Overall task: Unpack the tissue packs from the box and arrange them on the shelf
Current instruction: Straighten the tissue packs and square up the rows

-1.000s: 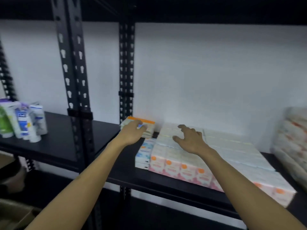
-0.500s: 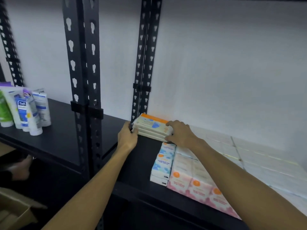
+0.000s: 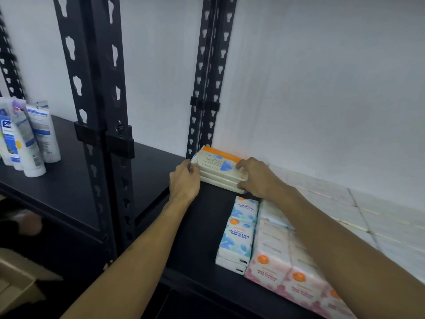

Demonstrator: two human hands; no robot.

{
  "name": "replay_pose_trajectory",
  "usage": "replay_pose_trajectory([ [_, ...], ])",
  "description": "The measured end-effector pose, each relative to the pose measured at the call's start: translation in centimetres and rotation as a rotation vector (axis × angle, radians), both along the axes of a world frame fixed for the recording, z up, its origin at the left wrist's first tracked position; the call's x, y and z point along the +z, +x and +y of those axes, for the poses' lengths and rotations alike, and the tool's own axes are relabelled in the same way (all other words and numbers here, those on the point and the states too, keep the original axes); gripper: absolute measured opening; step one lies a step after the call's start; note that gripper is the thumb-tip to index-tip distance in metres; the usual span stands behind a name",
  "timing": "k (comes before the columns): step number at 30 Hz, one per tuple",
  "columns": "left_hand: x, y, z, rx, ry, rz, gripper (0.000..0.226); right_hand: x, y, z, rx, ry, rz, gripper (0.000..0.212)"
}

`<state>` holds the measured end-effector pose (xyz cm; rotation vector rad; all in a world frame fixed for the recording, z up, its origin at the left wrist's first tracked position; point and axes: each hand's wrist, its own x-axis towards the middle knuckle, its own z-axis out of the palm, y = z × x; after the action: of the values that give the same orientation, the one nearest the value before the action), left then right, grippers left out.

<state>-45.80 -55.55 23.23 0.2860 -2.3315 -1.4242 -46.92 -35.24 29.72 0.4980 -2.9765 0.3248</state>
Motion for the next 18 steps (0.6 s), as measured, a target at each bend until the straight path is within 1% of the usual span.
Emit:
replay_pose_trajectory([
  [11, 0.0, -1.0, 0.1, 0.011, -0.028, -0.004, 0.040, -0.7, -0.1, 0.0, 0.010, -0.048, 0.021, 0.057],
  [18, 0.1, -0.9, -0.1, -0.031, -0.005, -0.019, 0.039, -0.8, -0.1, 0.0, 0.004, -0.062, 0.030, 0.056],
])
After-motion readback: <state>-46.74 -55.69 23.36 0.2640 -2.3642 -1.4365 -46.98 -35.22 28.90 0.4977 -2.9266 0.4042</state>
